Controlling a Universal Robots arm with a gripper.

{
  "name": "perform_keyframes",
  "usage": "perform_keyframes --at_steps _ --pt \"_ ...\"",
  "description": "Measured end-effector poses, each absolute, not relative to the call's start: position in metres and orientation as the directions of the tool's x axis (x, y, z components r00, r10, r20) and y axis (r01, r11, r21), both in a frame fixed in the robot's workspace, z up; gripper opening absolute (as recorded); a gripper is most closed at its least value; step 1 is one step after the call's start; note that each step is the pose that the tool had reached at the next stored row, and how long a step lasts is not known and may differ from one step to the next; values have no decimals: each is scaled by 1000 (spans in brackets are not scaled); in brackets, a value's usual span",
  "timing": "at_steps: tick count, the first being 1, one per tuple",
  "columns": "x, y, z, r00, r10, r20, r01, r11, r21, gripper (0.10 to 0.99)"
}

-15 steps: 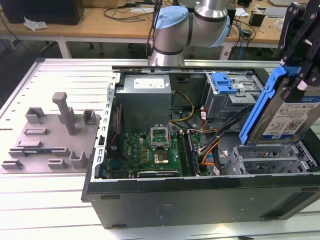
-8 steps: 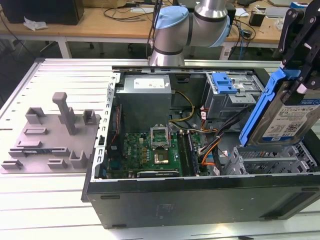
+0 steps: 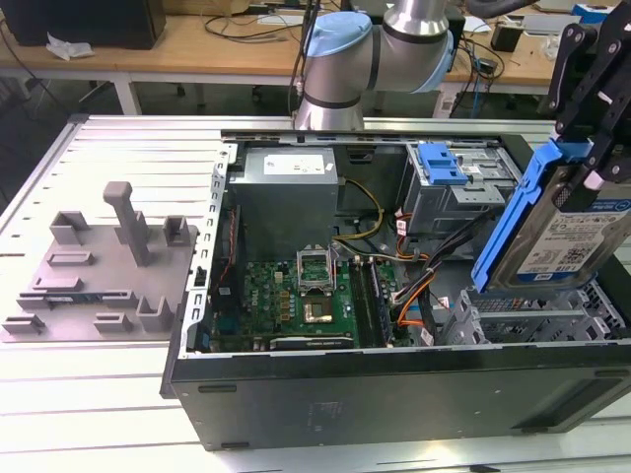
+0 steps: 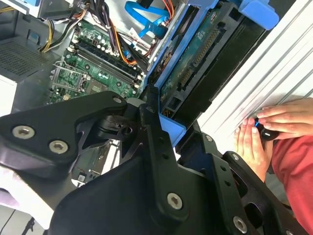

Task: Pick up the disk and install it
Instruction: 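Insert the disk into the insertion slot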

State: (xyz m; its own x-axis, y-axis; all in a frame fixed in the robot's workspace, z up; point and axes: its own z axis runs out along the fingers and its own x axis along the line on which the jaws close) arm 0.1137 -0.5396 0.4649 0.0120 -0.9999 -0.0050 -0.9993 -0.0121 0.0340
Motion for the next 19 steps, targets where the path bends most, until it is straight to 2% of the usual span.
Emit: perform_keyframes --at_steps 19 --pt "114 -547 457 18 -1000 -5 -999 -18 34 369"
